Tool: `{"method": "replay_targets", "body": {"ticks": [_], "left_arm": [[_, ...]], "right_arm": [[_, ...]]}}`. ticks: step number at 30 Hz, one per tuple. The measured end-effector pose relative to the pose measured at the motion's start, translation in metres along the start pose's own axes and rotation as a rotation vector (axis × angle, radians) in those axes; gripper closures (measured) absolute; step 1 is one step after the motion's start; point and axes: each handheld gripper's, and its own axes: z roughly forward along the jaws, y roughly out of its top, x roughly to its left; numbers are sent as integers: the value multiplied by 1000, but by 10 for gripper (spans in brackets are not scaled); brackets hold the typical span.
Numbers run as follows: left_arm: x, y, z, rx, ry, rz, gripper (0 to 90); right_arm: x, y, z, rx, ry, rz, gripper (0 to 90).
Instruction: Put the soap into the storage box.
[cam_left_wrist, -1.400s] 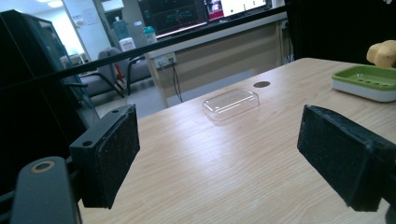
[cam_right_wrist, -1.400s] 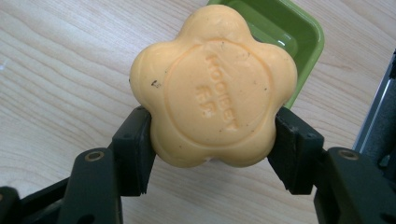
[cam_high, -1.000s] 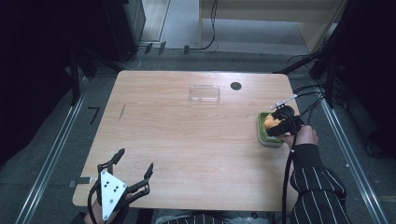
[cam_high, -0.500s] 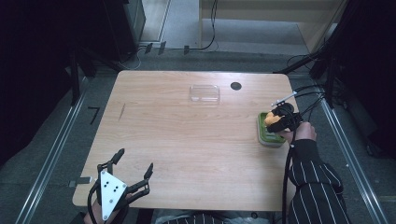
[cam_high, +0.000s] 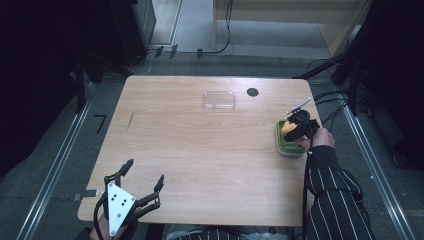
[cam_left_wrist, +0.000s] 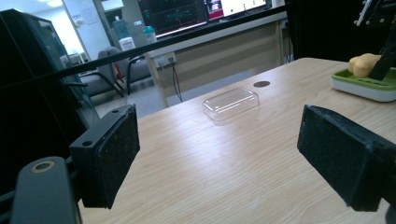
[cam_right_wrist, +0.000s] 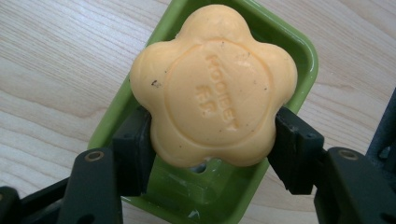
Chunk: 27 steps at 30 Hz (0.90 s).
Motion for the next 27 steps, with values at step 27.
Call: {"method": "replay_targets", "body": {"ticks": [27], "left_arm": [[0,0,0,-2,-2,1,130]], "right_arm": [[2,3,12,69,-21,-33,391]]}}
